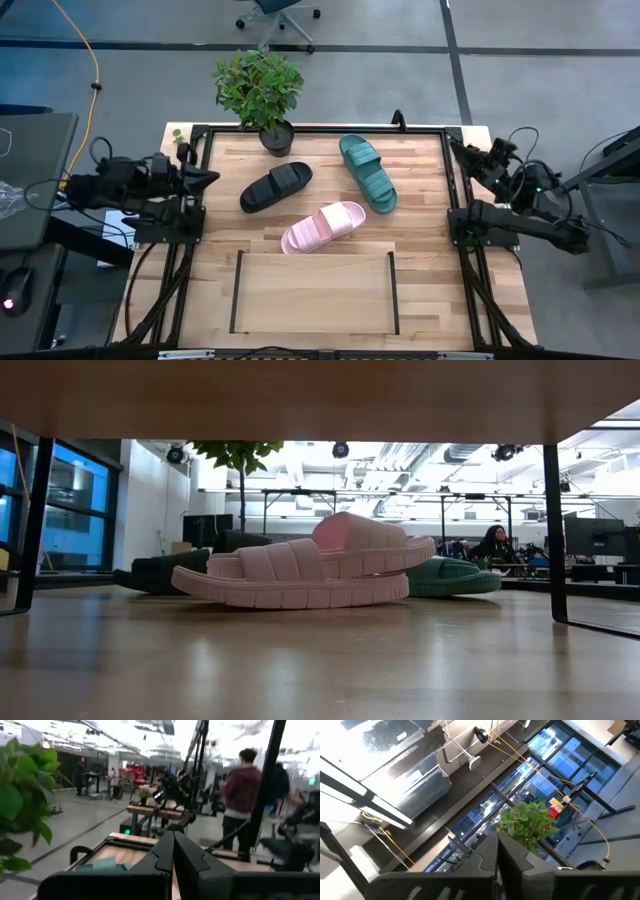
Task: Pick and place slides into the shelf
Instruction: Put the green pair of slides on the shelf
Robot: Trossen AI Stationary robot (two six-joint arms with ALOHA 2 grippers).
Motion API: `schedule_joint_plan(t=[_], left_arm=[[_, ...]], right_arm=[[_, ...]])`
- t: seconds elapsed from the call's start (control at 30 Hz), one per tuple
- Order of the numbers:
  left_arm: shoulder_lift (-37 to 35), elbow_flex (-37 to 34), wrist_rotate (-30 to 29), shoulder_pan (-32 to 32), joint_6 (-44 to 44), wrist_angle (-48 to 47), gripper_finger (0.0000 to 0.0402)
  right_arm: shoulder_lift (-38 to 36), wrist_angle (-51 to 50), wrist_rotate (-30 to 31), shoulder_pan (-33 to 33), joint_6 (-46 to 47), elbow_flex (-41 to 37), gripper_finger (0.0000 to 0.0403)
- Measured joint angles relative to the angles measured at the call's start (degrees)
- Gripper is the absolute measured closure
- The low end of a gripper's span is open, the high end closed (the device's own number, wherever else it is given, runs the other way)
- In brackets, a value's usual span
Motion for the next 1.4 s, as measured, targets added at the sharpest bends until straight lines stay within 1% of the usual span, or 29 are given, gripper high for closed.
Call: schedule_joint_plan(t=[0.27,0.43,0.57,0.83,0.97,1.1,1.27,1.4], left_arm=[[11.48,11.34,-0.82,0.0,3.55,-8.18,0.0401],[17.78,16.65,-0.99,0.0,4.7,-13.04,0.0401],[20.75,19.61,0.0,0.0,4.7,-15.73,0.0401],[23.18,22.45,0.3,0.0,4.68,-19.1,0.0401],[24.03,22.47,0.33,-0.02,4.19,-20.74,0.0401],[25.13,22.47,0.98,-0.02,3.98,-20.94,0.0401],[25.55,22.47,2.08,-0.01,4.0,-20.96,0.0401],[25.55,22.47,2.09,-0.02,3.98,-20.64,0.0401]], right_arm=[[9.14,-3.26,-0.29,0.02,-2.62,6.34,0.0403],[15.44,-12.54,-0.27,0.02,-6.02,14.21,0.0403],[20.36,-21.3,-0.23,0.02,-9.48,22.05,0.0403],[29.35,-37.03,2.82,0.0,-15.2,37.48,0.0403],[33.47,-47.13,5.62,0.0,-15.55,43.44,0.0403],[37.07,-53.37,6.04,0.0,-15.57,47.2,0.0403],[41.47,-58.1,5.46,0.0,-17.07,50.96,0.0403],[44.78,-62.24,7.75,0.0,-17.26,53.09,0.0403]])
